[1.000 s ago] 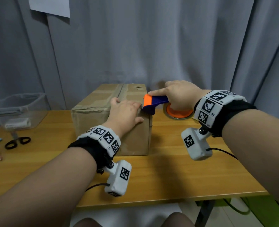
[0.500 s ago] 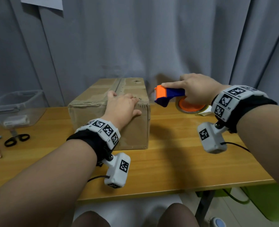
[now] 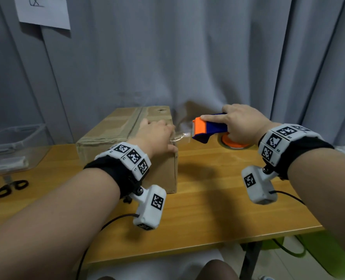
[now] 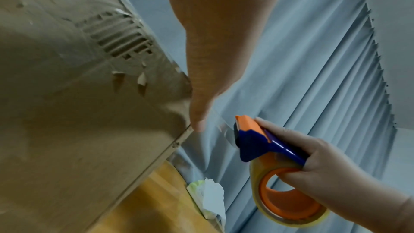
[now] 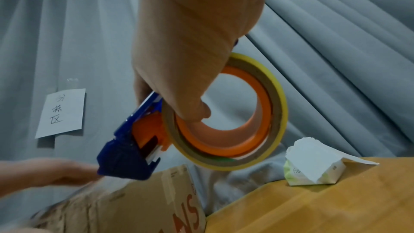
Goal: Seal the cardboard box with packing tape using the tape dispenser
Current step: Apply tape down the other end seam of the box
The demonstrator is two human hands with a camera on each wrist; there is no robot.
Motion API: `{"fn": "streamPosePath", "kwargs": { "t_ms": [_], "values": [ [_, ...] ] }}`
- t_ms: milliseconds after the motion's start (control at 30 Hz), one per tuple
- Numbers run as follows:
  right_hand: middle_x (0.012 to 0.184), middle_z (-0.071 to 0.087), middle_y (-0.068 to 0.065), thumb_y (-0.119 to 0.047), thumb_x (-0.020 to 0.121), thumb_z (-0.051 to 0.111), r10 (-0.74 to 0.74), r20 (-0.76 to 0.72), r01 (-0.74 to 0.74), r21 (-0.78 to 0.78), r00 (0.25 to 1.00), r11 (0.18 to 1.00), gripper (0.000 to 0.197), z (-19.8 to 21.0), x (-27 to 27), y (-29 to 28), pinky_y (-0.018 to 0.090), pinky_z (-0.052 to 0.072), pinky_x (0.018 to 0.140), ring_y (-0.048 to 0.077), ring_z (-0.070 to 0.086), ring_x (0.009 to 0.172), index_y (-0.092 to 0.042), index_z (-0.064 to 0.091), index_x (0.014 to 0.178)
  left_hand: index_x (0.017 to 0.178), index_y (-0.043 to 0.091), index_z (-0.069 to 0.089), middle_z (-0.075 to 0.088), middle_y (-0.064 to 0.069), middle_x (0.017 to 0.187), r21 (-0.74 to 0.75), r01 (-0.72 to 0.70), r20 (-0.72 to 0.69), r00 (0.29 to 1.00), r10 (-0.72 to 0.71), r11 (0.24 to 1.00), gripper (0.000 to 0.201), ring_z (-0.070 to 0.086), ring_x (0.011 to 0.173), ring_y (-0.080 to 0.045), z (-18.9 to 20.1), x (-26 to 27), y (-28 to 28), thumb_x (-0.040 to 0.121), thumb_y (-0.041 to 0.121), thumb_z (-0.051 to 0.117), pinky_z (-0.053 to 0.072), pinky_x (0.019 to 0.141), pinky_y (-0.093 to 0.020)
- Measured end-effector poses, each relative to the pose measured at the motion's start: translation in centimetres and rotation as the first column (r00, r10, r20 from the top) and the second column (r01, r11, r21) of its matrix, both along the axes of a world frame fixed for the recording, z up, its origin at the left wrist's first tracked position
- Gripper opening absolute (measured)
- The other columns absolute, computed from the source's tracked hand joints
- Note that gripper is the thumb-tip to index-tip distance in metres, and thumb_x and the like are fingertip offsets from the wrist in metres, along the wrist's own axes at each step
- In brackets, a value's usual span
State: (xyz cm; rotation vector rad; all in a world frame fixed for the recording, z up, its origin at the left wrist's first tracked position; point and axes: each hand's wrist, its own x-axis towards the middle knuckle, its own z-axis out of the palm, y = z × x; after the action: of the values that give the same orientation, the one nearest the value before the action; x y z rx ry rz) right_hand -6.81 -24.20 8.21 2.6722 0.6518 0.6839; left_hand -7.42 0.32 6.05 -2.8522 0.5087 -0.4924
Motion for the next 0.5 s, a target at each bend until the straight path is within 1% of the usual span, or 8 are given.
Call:
{"fn": "streamPosePath", "kwargs": {
  "t_ms": [67,133,167,233,333,400,500],
  "values": [
    [0.091,0.042,-0.002,-0.021,0.088,0.048,0.002,-0.011,-0.002,0.003,1.000,1.000,0.069,0.2,-0.1,0.0,0.030,0.035,0.068,0.020,0.045,0.081,-0.050,0.019,0.144,0.139,0.021,0.040,0.056,-0.004,0.129,-0.030,0.066,-0.043,0.997,-0.068,0.997,0.061,0.052,0.119,-0.023,-0.2,0.2,-0.6,0.086,0.047,0.058,0.035,0.096,-0.037],
    [0.092,0.043,-0.001,-0.020,0.088,0.048,0.012,-0.033,-0.010,0.033,0.999,0.999,0.069,0.2,-0.2,-0.3,0.030,0.036,0.069,0.021,0.047,0.083,-0.051,0.020,0.143,0.141,0.019,0.038,0.058,-0.005,0.130,-0.048,0.060,-0.040,0.997,-0.062,0.997,0.059,0.053,0.118,-0.024,-0.7,0.3,-0.6,0.090,0.043,0.055,0.039,0.093,-0.034],
    [0.094,0.044,-0.001,-0.019,0.087,0.048,0.021,-0.045,-0.018,0.066,0.999,0.998,0.069,0.1,-0.3,-0.6,0.031,0.037,0.069,0.022,0.049,0.084,-0.051,0.021,0.143,0.140,0.018,0.040,0.058,-0.006,0.130,-0.062,0.057,-0.025,0.998,-0.059,0.996,0.058,0.053,0.118,-0.025,-0.9,0.3,-0.4,0.090,0.043,0.054,0.038,0.094,-0.033],
    [0.096,0.044,-0.001,-0.018,0.087,0.050,0.059,-0.051,-0.053,0.126,0.997,0.991,0.071,-0.4,-0.4,-1.2,0.031,0.038,0.070,0.023,0.049,0.086,-0.050,0.021,0.143,0.138,0.018,0.043,0.058,-0.004,0.131,-0.085,0.069,0.006,0.998,-0.068,0.994,0.055,0.053,0.118,-0.023,-1.3,0.3,-0.1,0.091,0.045,0.052,0.033,0.099,-0.031],
    [0.103,0.049,0.004,-0.018,0.087,0.055,0.115,-0.021,-0.112,0.096,0.993,0.989,0.073,-1.8,-0.6,-1.7,0.034,0.043,0.073,0.024,0.050,0.088,-0.045,0.022,0.145,0.134,0.018,0.045,0.059,-0.003,0.129,-0.105,0.091,0.064,0.994,-0.084,0.990,0.053,0.054,0.118,-0.020,-2.0,0.2,0.2,0.091,0.047,0.050,0.025,0.106,-0.031],
    [0.107,0.052,0.008,-0.019,0.086,0.059,0.122,-0.012,-0.120,0.087,0.993,0.989,0.075,-2.8,-0.5,-2.1,0.037,0.046,0.076,0.025,0.051,0.090,-0.044,0.020,0.146,0.132,0.017,0.046,0.060,-0.003,0.127,-0.109,0.097,0.095,0.992,-0.087,0.989,0.051,0.055,0.116,-0.019,-2.4,0.2,0.2,0.091,0.047,0.050,0.025,0.106,-0.031],
    [0.105,0.054,0.011,-0.025,0.084,0.063,0.140,0.028,-0.142,0.110,0.990,0.984,0.076,-4.0,-0.2,-2.2,0.040,0.047,0.075,0.028,0.052,0.087,-0.042,0.023,0.146,0.133,0.017,0.046,0.061,-0.004,0.127,-0.118,0.106,0.101,0.990,-0.094,0.987,0.051,0.056,0.116,-0.019,-2.7,0.3,0.2,0.091,0.046,0.050,0.024,0.107,-0.032]
  ]
}}
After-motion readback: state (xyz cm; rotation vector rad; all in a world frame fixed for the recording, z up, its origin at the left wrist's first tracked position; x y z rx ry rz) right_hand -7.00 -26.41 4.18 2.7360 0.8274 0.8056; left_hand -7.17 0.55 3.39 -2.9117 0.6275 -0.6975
